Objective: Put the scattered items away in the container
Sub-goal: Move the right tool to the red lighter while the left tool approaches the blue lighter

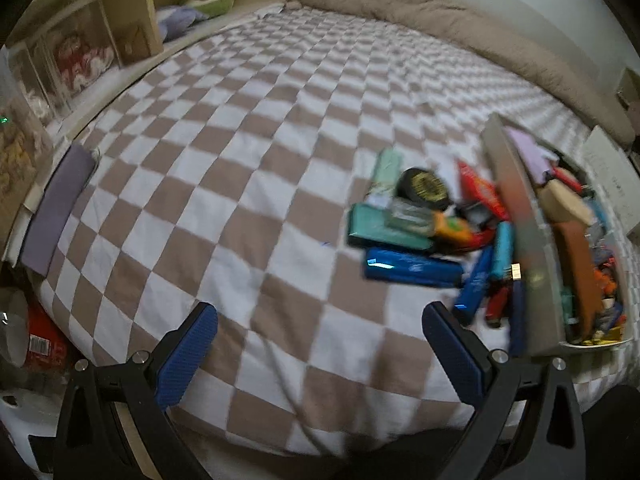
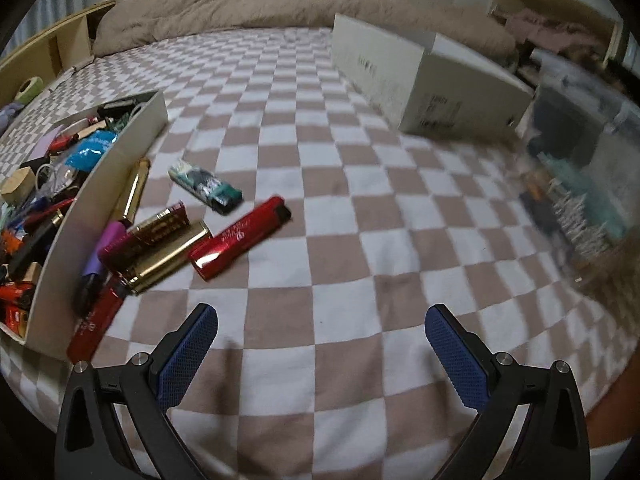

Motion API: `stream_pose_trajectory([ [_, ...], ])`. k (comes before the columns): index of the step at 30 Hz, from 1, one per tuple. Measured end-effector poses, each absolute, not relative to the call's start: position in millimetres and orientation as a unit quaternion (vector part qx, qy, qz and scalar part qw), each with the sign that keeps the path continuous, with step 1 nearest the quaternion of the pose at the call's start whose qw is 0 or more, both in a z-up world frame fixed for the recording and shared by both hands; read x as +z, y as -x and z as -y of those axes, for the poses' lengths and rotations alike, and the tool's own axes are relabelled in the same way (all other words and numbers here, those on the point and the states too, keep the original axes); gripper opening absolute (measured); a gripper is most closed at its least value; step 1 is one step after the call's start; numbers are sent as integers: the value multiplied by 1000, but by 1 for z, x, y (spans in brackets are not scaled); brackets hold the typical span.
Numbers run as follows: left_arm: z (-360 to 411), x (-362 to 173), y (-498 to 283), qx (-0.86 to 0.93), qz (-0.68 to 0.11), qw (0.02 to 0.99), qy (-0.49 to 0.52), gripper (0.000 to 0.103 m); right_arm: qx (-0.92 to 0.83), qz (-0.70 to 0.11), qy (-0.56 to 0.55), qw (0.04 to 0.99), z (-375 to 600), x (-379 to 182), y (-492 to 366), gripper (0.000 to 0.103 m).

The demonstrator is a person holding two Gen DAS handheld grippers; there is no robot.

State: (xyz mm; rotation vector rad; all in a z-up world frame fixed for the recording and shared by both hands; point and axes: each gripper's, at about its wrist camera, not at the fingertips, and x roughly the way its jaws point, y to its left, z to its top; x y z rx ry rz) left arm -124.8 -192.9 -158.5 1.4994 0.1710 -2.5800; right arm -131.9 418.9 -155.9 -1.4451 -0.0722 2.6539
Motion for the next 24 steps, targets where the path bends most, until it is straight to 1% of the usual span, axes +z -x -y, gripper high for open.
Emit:
stream_pose_trajectory([
  [3, 197, -176, 131, -848, -50, 76, -522, 103, 866, 5, 499, 39, -423, -168, 139, 103],
  [5, 194, -181, 133, -851, -22, 79, -519, 103, 856, -4, 517, 21, -425, -176, 143, 103],
  [7, 188, -183, 133, -856, 8, 75, -512, 103, 862, 6, 507, 10, -423, -180, 142, 103],
  [8, 187, -184, 134, -856, 15, 74, -512, 103, 869, 24, 494, -3, -421, -180, 140, 103],
  [10, 187, -186, 135, -859, 22, 69, -507, 103, 872, 48, 487, -22, -419, -184, 139, 103],
  [13, 186, -187, 133, -865, 35, 59, -497, 103, 867, 39, 495, -34, -424, -183, 144, 103],
  [17, 187, -186, 134, -867, 38, 47, -495, 103, 875, 54, 479, -39, -424, -186, 154, 103],
  [24, 159, -187, 145, -858, 53, -4, -510, 103, 880, 46, 471, -39, -430, -188, 156, 103],
])
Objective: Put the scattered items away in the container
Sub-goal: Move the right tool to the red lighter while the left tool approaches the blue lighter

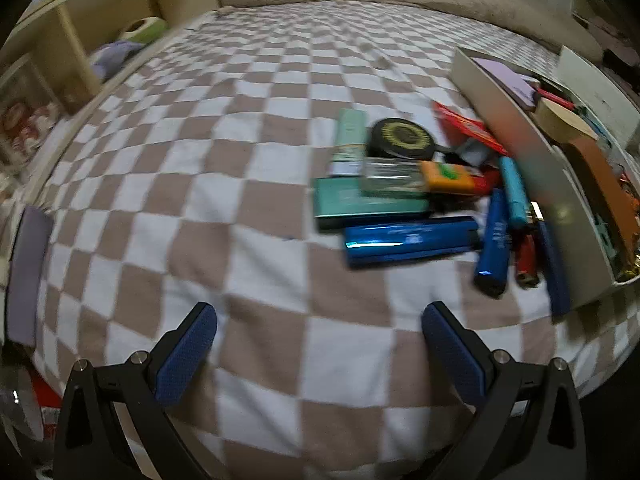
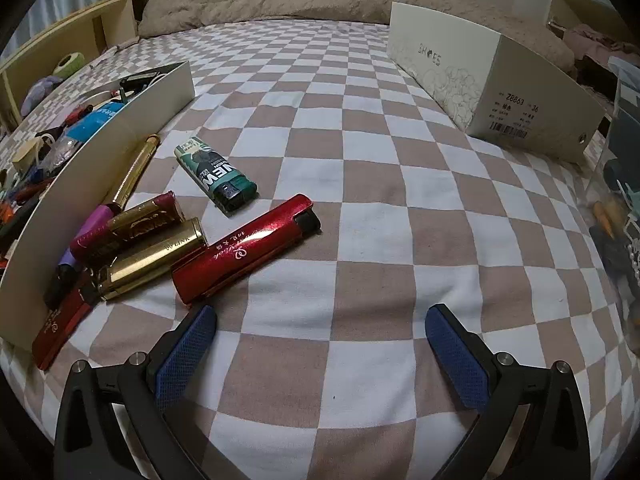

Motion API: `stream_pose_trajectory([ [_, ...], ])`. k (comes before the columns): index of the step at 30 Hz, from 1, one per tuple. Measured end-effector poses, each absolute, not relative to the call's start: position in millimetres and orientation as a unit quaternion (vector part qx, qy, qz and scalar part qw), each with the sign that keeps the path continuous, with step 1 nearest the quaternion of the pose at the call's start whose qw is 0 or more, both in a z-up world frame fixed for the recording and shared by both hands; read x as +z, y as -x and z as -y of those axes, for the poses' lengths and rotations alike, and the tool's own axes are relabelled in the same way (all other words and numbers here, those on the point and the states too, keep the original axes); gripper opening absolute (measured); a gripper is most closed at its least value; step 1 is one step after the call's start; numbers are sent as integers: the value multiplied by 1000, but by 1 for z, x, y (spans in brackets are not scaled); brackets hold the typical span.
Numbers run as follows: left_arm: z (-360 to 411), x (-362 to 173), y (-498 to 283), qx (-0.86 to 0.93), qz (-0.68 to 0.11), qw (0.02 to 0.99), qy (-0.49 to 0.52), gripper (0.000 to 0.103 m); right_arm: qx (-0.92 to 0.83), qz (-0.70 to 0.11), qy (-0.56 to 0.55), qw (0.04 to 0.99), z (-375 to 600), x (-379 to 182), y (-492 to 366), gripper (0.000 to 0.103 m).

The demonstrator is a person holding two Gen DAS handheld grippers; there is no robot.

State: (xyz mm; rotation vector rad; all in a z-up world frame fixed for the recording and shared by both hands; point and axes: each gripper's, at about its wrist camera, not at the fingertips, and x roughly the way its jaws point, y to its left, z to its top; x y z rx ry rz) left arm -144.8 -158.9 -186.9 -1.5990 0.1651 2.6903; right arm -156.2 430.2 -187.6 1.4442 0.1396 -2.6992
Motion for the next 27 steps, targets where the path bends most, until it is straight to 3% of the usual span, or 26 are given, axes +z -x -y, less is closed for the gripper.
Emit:
stream_pose_trajectory([
  [6, 133, -190, 165, 844, -71, 27, 531, 103, -883, -47, -465, 39, -430, -190, 158, 103],
  [12, 119, -189, 181, 824, -38, 52, 563, 103, -887, -47, -458, 40, -427, -192, 161, 103],
  [16, 113, -192, 189, 812, -44, 36, 581, 103, -889, -48, -454, 40, -427, -193, 161, 103],
  [22, 126, -190, 207, 799, 41, -12, 599, 103, -889, -50, -453, 39, -426, -193, 161, 103],
  [27, 113, -193, 212, 796, 10, -33, 605, 103, -891, -51, -450, 39, -426, -193, 159, 103],
])
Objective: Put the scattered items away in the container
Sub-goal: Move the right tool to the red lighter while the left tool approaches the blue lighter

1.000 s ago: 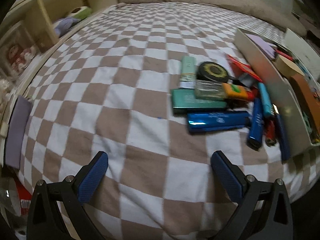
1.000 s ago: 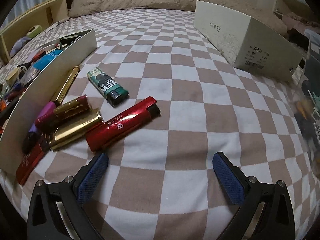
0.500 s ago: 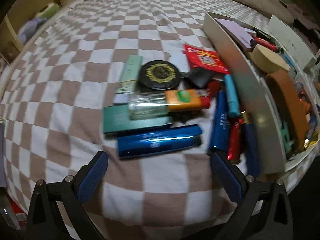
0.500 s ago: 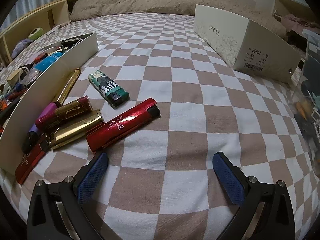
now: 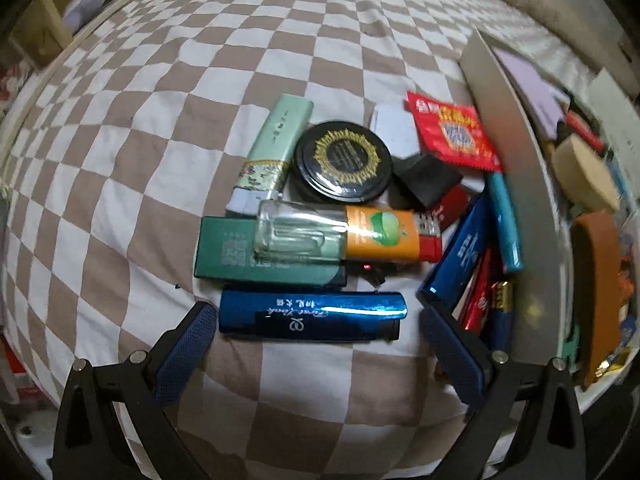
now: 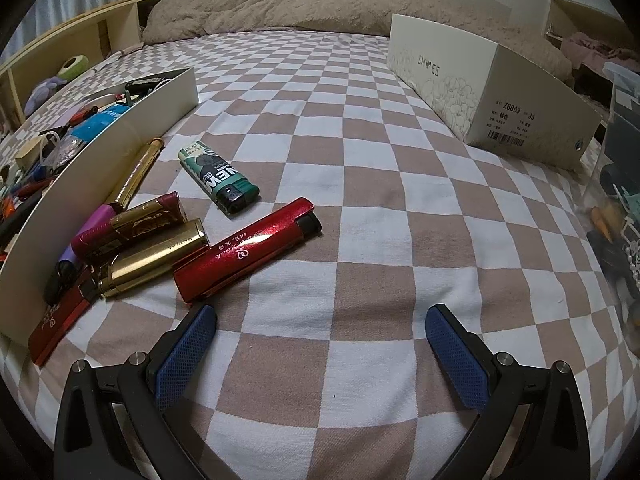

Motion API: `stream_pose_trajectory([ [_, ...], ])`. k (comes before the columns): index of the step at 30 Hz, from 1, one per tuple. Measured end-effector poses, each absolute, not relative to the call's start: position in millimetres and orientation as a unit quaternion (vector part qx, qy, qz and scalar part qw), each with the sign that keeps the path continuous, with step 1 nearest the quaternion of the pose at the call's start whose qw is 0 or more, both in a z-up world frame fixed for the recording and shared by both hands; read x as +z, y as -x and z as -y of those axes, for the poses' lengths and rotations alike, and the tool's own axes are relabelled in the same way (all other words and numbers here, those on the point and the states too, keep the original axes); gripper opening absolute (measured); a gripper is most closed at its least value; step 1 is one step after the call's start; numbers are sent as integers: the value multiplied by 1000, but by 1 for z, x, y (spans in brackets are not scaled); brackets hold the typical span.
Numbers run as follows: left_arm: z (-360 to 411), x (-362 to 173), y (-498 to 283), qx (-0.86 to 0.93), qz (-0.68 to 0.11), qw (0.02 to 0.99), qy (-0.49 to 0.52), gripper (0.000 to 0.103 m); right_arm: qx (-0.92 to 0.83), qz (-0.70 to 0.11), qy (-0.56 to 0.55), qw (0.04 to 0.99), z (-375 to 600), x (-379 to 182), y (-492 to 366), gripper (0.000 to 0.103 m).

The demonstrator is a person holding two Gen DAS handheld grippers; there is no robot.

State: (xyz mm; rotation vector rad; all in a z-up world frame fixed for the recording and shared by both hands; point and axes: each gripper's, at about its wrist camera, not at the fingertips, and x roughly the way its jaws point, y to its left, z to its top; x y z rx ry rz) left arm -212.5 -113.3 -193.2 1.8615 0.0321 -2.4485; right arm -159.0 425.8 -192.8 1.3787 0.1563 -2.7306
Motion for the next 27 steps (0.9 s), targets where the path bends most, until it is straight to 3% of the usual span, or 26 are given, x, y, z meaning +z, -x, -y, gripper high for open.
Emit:
stream_pose_trajectory([
  [9, 111, -194, 219, -792, -9, 41, -609, 103, -883, -84, -457, 68, -417, -185, 162, 102],
  [17, 111, -197, 208, -796, -16, 42, -604, 103, -854, -199, -459, 144, -397, -181, 184, 102],
  [21, 116, -196, 205, -801, -29, 31, -597, 102, -853, -196, -448, 181, -396, -181, 191, 102],
  [27, 136, -189, 195, -812, -67, 35, -579, 89, -855, -157, -455, 195, -397, -189, 204, 102],
])
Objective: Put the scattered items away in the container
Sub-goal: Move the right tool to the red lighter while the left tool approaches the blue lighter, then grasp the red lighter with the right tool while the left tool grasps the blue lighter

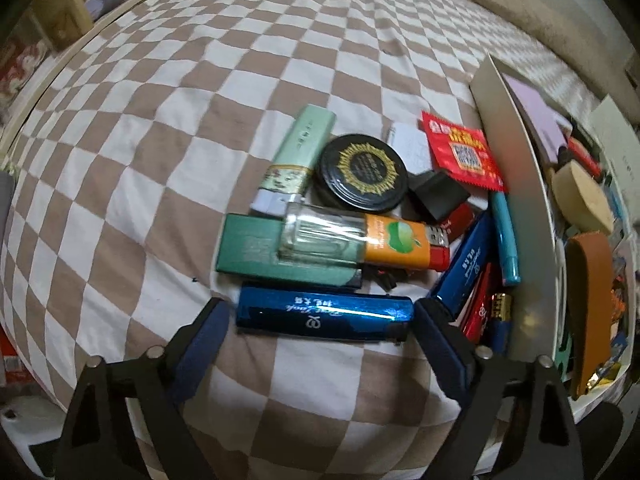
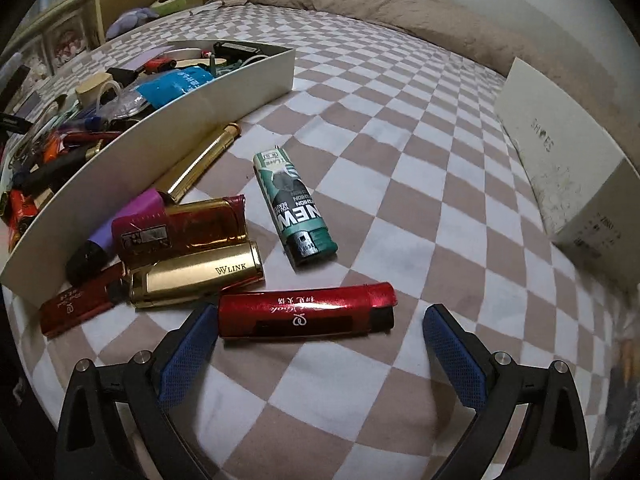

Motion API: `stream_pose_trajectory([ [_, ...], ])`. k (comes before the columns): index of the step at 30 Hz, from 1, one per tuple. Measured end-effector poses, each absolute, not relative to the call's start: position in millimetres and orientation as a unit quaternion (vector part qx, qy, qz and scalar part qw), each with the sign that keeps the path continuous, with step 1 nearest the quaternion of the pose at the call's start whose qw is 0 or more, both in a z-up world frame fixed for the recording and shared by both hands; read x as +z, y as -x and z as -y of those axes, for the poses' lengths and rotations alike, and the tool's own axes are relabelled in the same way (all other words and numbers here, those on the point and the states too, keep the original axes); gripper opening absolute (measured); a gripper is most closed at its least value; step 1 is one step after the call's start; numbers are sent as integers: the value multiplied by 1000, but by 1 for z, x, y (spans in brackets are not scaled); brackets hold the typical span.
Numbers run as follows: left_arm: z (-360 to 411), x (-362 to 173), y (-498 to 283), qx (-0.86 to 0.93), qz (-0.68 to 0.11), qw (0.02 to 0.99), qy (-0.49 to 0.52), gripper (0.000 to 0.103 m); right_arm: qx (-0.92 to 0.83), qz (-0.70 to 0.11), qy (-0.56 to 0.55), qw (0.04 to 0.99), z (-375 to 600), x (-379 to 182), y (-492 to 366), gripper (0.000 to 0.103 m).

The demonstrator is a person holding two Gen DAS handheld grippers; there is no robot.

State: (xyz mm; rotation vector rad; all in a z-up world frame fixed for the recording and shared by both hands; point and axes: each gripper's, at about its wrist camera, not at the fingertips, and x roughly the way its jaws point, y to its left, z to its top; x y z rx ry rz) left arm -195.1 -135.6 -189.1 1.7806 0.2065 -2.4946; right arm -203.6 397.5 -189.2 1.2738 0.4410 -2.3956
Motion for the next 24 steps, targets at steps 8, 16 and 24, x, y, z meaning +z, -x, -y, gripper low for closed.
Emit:
stream_pose_trajectory([
  [8, 141, -184, 182, -818, -89, 36, -567, 84, -862, -183, -430, 196, -387, -184, 191, 82],
  [16, 154, -182, 178, -822, -103, 34, -560, 83, -876, -192, -406, 175, -383, -188, 182, 82],
  [24, 133, -182, 179, -824, -74, 48, -559, 83, -885, -241, -371, 148, -373, -185, 170, 82],
])
